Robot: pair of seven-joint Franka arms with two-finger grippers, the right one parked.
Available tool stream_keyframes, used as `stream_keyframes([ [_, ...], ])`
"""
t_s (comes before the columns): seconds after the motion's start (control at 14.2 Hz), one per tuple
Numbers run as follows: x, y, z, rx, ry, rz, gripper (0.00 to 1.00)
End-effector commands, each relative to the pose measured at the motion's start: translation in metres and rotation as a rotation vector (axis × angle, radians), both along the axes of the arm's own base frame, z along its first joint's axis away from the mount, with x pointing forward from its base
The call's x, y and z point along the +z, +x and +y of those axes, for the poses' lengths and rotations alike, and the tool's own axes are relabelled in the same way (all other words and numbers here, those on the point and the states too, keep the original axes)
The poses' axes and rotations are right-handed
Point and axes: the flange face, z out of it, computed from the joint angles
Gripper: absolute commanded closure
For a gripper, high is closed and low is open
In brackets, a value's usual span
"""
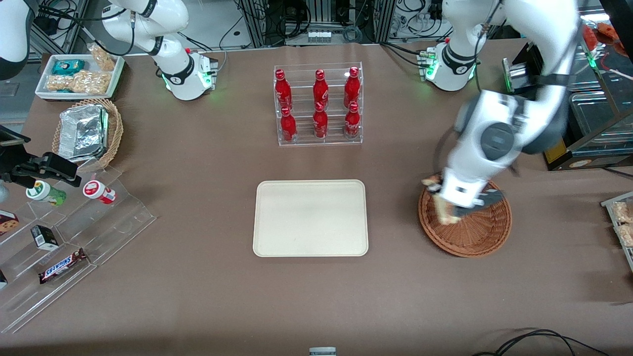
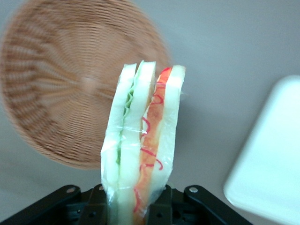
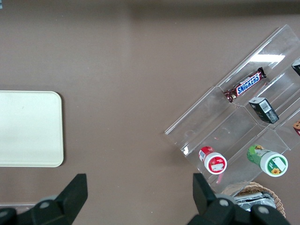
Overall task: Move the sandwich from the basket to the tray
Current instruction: 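Carry the sandwich with the left gripper over the cream tray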
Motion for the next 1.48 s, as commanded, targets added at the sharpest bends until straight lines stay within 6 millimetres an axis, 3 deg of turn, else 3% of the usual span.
stream_keyframes([
  [0.0, -0.018, -0.005, -0.069, -0.114, -0.012, 0.014, 0.90],
  [0.14, -0.034, 0.001, -0.134, -0.192, -0.043, 0.014, 0.90],
  [0.28, -0.065, 0.004, -0.189, -0.207, -0.064, 0.022, 0.90],
  [0.49, -0.111, 0.012, -0.245, -0.175, -0.091, 0.017, 0.87],
  [0.71, -0.105, 0.020, -0.255, -0.173, -0.114, -0.002, 0.85],
  [1.2, -0.141, 0.009, -0.293, -0.207, -0.140, -0.023, 0.84],
  [1.41, -0.149, 0.008, -0.295, -0.175, -0.135, -0.018, 0.84],
])
